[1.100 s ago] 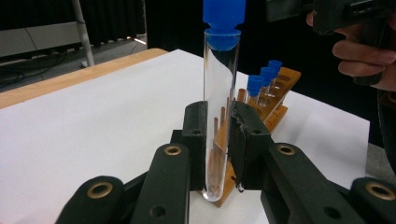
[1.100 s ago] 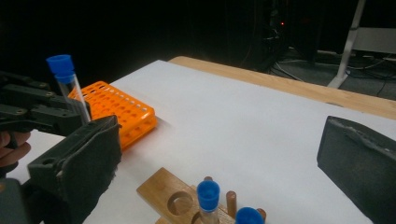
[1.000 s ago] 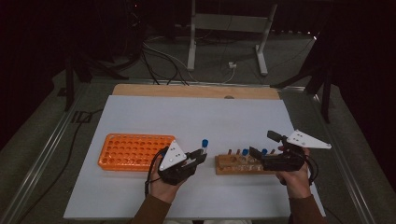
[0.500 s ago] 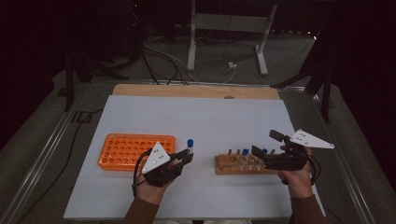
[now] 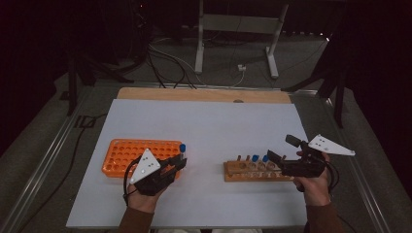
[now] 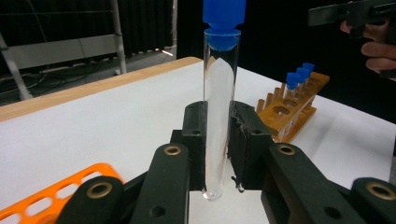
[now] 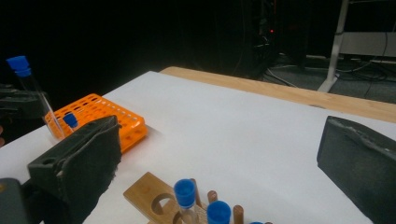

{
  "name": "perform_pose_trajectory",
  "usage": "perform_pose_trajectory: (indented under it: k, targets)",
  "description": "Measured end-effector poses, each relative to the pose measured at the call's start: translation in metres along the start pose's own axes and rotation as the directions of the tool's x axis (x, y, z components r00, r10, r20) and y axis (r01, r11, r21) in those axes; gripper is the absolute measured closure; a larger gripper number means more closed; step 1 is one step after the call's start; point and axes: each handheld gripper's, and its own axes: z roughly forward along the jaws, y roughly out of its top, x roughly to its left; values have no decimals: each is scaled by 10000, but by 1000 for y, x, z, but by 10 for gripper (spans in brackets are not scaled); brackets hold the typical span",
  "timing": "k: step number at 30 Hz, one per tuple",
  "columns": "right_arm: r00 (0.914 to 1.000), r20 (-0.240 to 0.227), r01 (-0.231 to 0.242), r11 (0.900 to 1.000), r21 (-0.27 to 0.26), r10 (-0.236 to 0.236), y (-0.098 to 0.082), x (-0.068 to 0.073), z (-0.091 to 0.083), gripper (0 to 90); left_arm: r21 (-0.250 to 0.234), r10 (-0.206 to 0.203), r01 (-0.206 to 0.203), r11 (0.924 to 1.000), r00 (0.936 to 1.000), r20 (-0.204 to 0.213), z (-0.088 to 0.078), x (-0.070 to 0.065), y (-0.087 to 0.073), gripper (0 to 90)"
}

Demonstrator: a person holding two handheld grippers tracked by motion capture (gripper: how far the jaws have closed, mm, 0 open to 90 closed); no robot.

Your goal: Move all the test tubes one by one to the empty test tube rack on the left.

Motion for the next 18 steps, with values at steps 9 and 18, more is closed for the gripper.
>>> perform_pose_trajectory:
  k: [9,18]
  targets:
    - [10000,50,-55,10000,-77,56,0,-2,-3,0,-10,-55,55,10000,9997,-256,-14,12,-3,784]
    - [10000,46,-84,9999,-69,84,-1,-3,-3,0,18,-197,198,9998,9984,-529,-21,26,-15,782]
